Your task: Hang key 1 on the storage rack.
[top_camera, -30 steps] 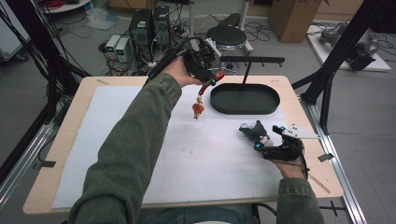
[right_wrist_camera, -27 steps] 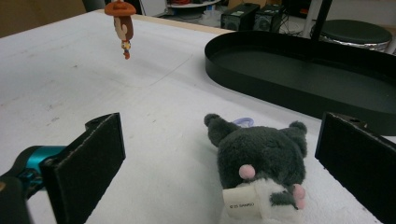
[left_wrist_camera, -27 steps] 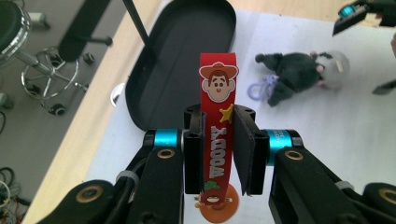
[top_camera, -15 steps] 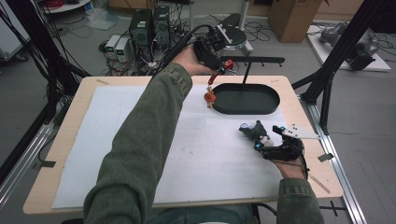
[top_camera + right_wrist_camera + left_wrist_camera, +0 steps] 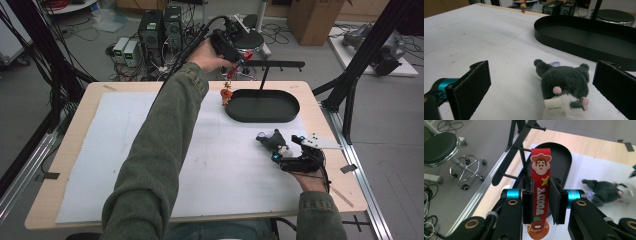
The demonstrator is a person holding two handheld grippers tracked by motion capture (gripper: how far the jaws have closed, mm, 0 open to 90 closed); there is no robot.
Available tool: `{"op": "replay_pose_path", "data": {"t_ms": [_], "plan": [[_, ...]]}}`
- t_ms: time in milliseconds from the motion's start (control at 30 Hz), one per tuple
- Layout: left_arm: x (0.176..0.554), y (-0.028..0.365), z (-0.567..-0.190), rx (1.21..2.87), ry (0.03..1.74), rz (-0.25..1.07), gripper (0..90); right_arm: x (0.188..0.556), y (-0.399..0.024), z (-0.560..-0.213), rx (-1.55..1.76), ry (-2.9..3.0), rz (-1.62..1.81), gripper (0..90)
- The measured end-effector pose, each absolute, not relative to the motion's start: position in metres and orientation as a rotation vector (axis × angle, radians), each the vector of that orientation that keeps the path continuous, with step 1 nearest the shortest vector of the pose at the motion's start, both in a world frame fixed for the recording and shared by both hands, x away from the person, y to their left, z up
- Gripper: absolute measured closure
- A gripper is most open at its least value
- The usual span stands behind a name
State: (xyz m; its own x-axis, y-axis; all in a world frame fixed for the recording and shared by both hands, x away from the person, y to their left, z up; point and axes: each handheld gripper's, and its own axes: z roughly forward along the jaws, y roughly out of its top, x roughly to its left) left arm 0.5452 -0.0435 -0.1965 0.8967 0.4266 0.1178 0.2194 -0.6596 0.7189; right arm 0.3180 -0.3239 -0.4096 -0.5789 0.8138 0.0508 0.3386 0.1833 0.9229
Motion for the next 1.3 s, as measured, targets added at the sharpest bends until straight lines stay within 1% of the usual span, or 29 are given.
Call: {"op": "replay_pose_path", "data": {"t_ms": [100, 167, 400, 533, 633, 867, 1133, 1300], "plan": [[0.55, -0.05, -0.202, 2.325, 0.452, 0.336, 74.8, 0.318, -0.324, -0.409, 1.072, 2.003, 1.377, 0.3], [0.552, -0.058, -0.206, 2.354, 0.445, 0.349, 74.7, 0.317, -0.325, -0.41, 1.074, 2.008, 1.375, 0.4], [0.562, -0.074, -0.201, 2.33, 0.455, 0.373, 74.8, 0.316, -0.331, -0.41, 1.093, 1.982, 1.387, 0.3], [0.567, -0.077, -0.2, 2.31, 0.48, 0.41, 74.7, 0.316, -0.328, -0.411, 1.09, 1.999, 1.374, 0.4], [0.572, -0.079, -0.199, 2.281, 0.507, 0.412, 74.7, 0.315, -0.328, -0.41, 1.093, 1.989, 1.379, 0.4], [0.578, -0.093, -0.198, 2.294, 0.51, 0.432, 74.7, 0.316, -0.329, -0.411, 1.097, 1.984, 1.384, 0.4], [0.592, -0.095, -0.198, 2.263, 0.573, 0.466, 74.8, 0.313, -0.332, -0.41, 1.108, 1.981, 1.383, 0.4], [0.6, -0.094, -0.199, 2.227, 0.608, 0.456, 74.7, 0.314, -0.331, -0.411, 1.105, 1.981, 1.378, 0.4]]}}
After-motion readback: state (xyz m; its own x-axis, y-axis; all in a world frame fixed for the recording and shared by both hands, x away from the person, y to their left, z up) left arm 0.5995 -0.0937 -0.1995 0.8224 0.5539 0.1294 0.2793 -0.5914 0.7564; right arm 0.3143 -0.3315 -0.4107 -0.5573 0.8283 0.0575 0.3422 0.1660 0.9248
